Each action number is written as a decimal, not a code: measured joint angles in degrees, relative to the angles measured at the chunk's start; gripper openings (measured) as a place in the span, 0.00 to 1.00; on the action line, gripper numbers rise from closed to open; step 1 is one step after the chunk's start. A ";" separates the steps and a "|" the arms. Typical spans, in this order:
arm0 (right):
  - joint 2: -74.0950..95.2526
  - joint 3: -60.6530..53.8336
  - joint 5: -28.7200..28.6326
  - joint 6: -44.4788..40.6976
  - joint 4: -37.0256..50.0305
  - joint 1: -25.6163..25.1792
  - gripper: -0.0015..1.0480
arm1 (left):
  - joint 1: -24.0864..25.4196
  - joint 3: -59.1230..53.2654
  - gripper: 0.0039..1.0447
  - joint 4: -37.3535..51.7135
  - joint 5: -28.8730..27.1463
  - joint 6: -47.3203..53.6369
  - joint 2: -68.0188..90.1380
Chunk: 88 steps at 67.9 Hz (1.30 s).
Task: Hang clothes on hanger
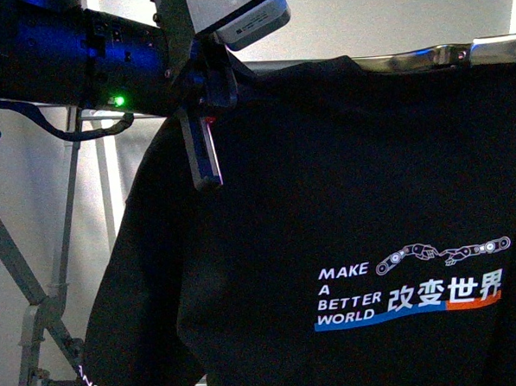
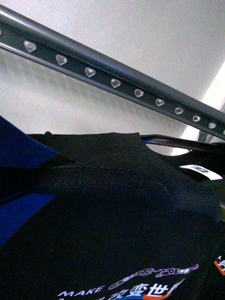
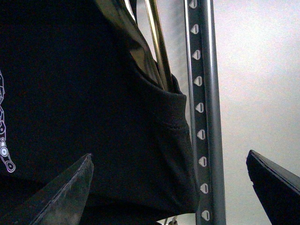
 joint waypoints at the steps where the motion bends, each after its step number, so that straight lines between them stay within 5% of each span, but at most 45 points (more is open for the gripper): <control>1: 0.57 0.61 0.37 0.04 -0.07 0.17 0.93 | 0.00 0.00 0.04 0.00 0.00 0.00 0.00; 25: 8.48 8.48 5.40 3.43 -0.07 3.85 0.92 | 0.00 0.00 0.04 0.00 0.00 0.00 0.00; 48: 11.98 10.88 8.00 5.35 0.98 2.99 0.37 | -0.02 0.00 0.04 0.00 -0.04 0.00 0.00; 66: 11.89 10.14 5.20 5.16 4.24 1.36 0.06 | -0.04 0.00 0.04 0.02 -0.04 0.11 0.00; 88: 11.02 6.27 3.48 4.44 4.66 -0.50 0.05 | -0.07 0.00 0.52 0.44 0.15 0.11 -0.02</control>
